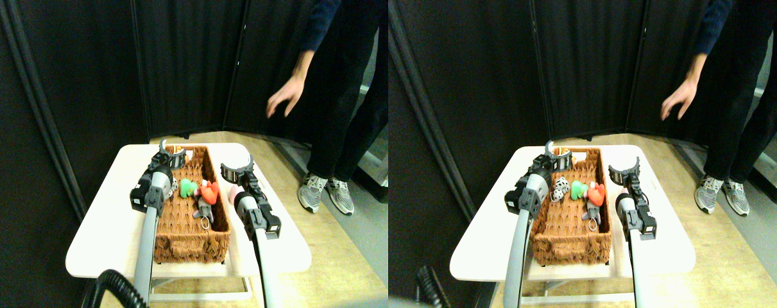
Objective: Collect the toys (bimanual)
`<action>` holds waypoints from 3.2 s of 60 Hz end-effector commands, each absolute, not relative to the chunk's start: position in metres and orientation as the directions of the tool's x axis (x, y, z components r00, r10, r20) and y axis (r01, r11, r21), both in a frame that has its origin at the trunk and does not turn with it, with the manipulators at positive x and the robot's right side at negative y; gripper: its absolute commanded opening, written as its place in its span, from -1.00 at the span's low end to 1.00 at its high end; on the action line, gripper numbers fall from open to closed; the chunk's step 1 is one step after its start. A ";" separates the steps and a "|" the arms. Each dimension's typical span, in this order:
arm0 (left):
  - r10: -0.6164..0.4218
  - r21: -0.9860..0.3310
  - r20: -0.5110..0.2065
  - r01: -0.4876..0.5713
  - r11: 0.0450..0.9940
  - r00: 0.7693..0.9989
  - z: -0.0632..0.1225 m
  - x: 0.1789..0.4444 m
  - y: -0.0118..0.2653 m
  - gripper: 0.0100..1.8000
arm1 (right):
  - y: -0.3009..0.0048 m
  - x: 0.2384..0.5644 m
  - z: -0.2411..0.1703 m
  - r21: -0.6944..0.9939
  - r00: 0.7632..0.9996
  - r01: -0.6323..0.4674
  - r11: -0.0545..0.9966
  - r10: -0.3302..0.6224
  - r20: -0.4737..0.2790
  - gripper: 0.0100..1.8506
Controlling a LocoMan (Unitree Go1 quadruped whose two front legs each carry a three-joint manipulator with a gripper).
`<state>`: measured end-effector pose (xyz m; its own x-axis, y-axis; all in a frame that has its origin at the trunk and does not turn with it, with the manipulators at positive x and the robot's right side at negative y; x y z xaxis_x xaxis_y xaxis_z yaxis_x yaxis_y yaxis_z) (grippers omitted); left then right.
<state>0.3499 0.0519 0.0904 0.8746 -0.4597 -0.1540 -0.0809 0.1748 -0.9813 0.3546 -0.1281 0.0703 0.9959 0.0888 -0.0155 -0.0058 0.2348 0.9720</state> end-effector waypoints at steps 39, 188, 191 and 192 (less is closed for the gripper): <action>-0.342 -0.905 -0.147 0.013 0.426 0.928 0.084 0.348 0.142 -0.68 | -0.147 0.355 0.056 0.973 0.998 -0.003 0.229 0.058 -0.010 -0.21; -0.071 -0.862 -0.084 -0.036 0.506 0.994 0.023 0.328 0.212 -0.81 | -0.098 0.352 0.120 0.945 0.991 -0.006 0.327 0.129 -0.038 -1.00; -0.071 -0.862 -0.080 -0.033 0.506 0.994 0.023 0.328 0.212 -0.82 | -0.094 0.352 0.121 0.945 0.990 -0.006 0.326 0.137 -0.040 -1.00; -0.070 -0.863 -0.080 -0.034 0.504 0.994 0.023 0.327 0.211 -0.83 | -0.091 0.352 0.121 0.946 0.989 -0.008 0.325 0.144 -0.041 -1.00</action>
<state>0.3262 0.2135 0.0125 0.9874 -0.0627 -0.1452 -0.0944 0.5032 -0.8590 0.3529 -0.1008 0.1097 0.9914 0.0951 -0.0895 0.0539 0.3263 0.9437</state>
